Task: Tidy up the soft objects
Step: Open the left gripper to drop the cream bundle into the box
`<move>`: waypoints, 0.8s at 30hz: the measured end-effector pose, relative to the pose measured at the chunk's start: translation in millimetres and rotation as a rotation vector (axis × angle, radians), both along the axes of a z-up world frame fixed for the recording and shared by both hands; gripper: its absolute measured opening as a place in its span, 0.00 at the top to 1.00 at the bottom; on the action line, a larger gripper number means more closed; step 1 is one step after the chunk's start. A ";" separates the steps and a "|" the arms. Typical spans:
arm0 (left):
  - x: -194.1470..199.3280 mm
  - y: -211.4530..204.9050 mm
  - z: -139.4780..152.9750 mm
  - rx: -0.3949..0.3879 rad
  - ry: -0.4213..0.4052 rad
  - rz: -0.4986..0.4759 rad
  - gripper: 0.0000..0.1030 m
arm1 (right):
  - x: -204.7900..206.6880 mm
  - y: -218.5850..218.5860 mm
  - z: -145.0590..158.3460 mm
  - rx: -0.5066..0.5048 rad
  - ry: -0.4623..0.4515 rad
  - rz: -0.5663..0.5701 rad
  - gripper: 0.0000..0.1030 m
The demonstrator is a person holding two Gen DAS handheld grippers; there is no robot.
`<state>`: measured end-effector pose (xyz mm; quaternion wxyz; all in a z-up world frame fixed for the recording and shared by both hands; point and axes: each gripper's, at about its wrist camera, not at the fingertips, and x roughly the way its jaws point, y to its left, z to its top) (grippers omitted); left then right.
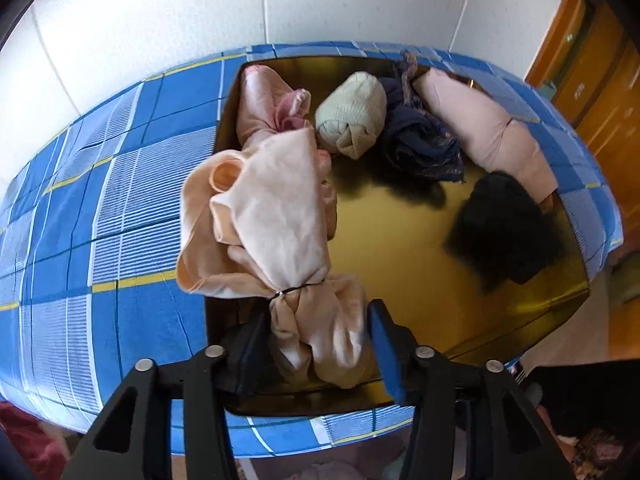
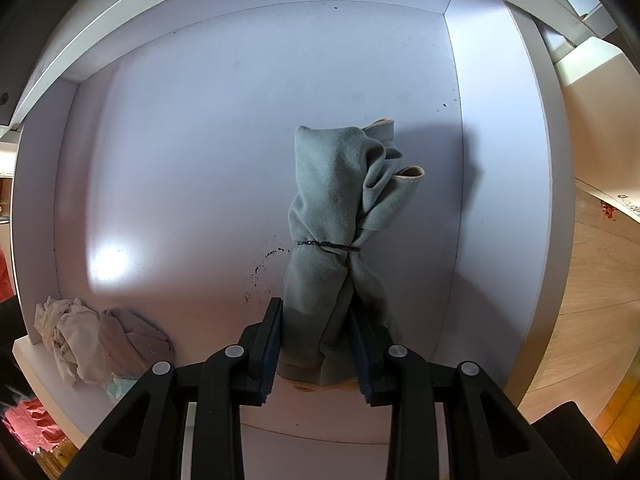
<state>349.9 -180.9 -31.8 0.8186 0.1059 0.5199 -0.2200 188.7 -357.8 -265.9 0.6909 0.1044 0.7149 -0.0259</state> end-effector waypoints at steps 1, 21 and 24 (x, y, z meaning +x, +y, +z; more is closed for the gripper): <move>-1.5 2.1 1.0 -0.006 -0.005 0.003 0.47 | -0.1 0.9 0.1 -0.001 0.000 0.000 0.69; -65.1 38.4 55.4 0.075 -0.341 0.147 0.30 | -5.1 5.1 -1.7 -0.010 -0.006 0.008 0.69; -73.8 44.1 58.1 0.082 -0.374 0.160 0.28 | -4.8 6.3 -2.3 -0.012 -0.005 0.011 0.69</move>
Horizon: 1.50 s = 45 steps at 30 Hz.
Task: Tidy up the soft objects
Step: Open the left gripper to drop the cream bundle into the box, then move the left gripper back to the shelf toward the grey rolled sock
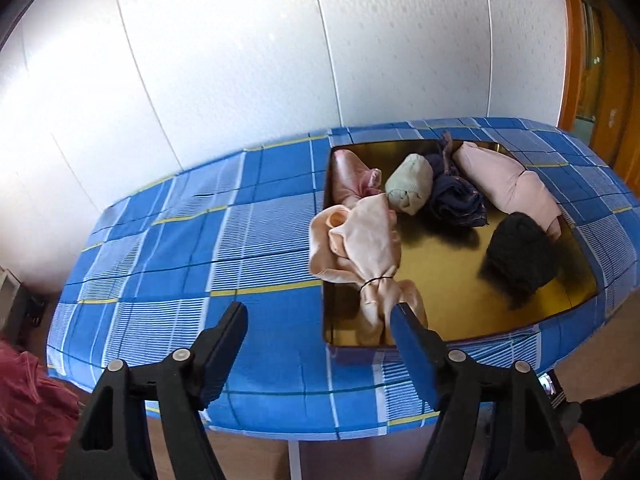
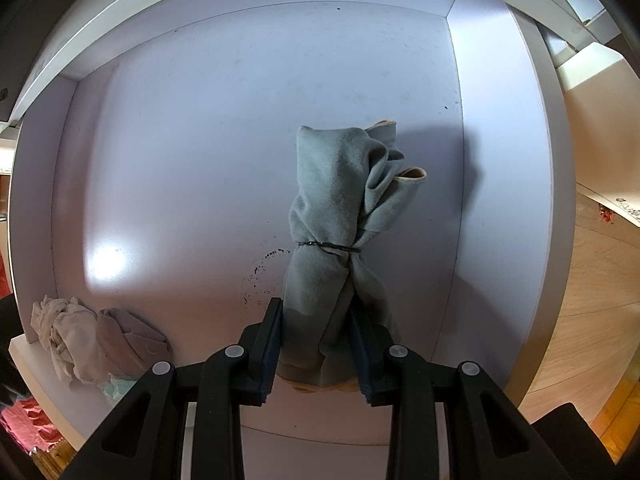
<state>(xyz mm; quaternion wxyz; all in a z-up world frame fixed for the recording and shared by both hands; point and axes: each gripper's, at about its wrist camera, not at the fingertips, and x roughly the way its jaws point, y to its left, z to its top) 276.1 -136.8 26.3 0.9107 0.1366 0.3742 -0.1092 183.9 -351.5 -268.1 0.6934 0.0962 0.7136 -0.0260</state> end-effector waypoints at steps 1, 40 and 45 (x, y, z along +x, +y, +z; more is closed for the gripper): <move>-2.1 2.2 0.2 -0.002 -0.003 0.006 0.28 | -0.3 0.3 -0.2 -0.001 0.000 0.000 0.69; -63.5 22.5 -233.7 -0.153 0.724 0.060 0.14 | 1.5 -4.4 -4.6 -0.002 0.012 -0.002 0.69; -79.4 -12.5 -267.2 -0.070 0.836 -0.066 0.11 | 1.0 -8.3 -4.5 0.001 0.009 -0.006 0.69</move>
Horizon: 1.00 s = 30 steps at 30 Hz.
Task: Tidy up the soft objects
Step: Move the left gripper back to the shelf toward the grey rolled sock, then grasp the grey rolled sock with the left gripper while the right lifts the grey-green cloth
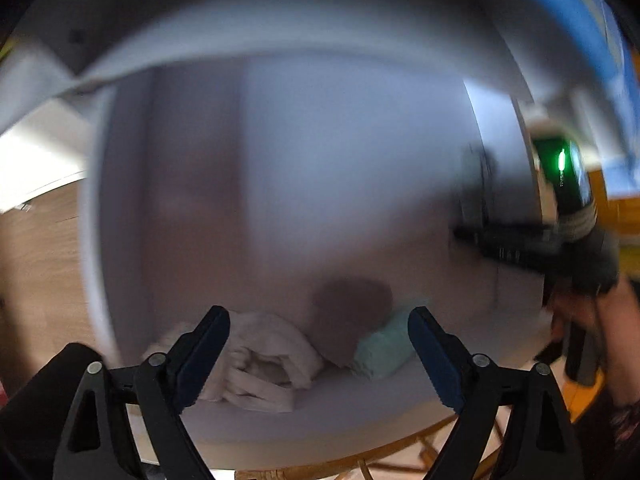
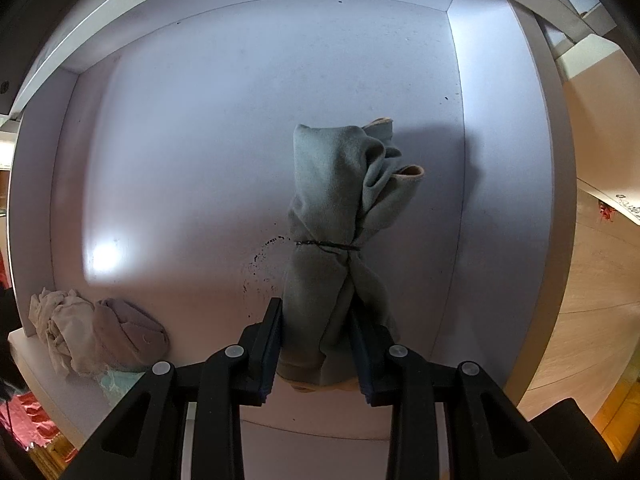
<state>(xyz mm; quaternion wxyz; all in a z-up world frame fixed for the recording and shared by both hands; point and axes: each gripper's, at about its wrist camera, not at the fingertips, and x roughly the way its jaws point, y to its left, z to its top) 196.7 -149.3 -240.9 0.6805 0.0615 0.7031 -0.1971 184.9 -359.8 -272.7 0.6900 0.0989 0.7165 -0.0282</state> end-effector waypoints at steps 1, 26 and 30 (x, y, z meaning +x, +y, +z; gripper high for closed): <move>-2.8 -5.3 -8.6 0.012 0.020 -0.016 0.11 | 0.0 0.1 -0.1 0.000 0.000 0.001 0.69; -17.1 -51.6 -90.2 0.058 0.176 -0.034 0.37 | -10.9 -4.8 3.7 -0.015 -0.013 -0.027 0.70; -16.0 -50.1 -83.7 0.073 0.130 -0.019 0.41 | -9.8 -9.0 4.3 0.002 -0.008 -0.055 0.71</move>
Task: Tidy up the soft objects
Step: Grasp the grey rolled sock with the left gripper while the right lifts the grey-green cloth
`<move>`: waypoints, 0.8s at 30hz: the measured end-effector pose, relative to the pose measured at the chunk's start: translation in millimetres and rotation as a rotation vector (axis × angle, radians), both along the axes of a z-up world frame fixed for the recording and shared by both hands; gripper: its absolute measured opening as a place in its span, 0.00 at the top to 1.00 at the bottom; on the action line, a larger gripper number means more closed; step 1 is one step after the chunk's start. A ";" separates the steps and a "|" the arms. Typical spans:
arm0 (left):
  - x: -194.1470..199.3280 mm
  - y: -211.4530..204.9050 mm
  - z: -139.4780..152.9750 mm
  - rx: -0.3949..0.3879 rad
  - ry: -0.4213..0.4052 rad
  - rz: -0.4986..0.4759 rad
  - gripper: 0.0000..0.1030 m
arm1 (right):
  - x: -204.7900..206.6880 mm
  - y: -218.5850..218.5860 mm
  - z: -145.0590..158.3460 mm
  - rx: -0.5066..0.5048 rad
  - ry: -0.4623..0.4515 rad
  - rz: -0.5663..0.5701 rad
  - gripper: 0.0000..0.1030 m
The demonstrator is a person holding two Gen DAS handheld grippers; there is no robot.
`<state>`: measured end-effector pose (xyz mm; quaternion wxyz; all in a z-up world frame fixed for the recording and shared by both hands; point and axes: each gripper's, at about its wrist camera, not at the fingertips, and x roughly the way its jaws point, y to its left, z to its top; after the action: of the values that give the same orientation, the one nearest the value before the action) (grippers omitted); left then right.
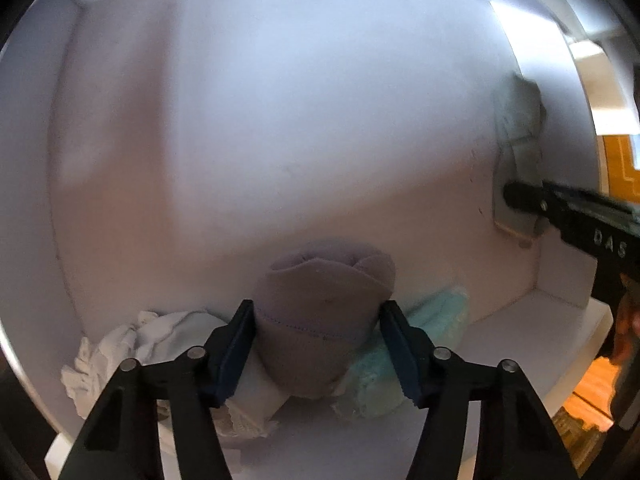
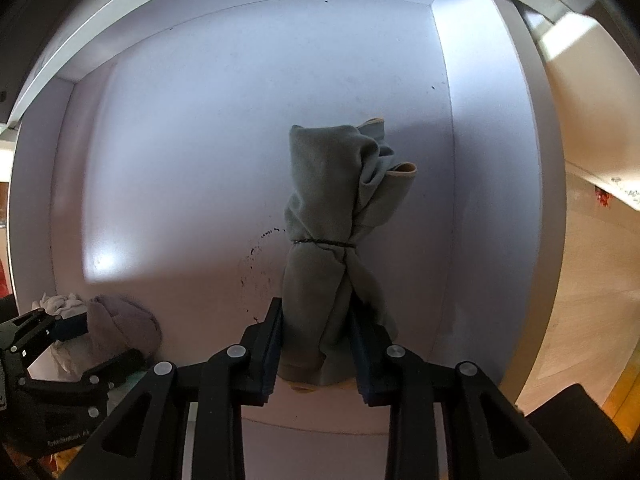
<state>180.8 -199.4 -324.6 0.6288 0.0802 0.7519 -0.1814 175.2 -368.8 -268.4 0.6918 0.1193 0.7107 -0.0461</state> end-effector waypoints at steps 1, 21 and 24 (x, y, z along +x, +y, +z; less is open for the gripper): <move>2.1 0.6 1.5 0.004 -0.014 0.020 0.42 | -0.4 -1.7 0.6 0.003 0.000 -0.007 0.72; 20.9 55.4 9.1 -0.006 -0.034 0.171 0.42 | -4.2 -26.0 33.5 0.113 -0.052 -0.112 0.76; 20.5 55.6 7.7 -0.007 -0.033 0.176 0.41 | -6.5 -30.8 40.4 0.135 -0.057 -0.132 0.76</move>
<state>201.3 -143.8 -316.8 0.6548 0.0147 0.7449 -0.1268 168.7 -399.6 -228.0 0.6976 0.2135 0.6828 -0.0404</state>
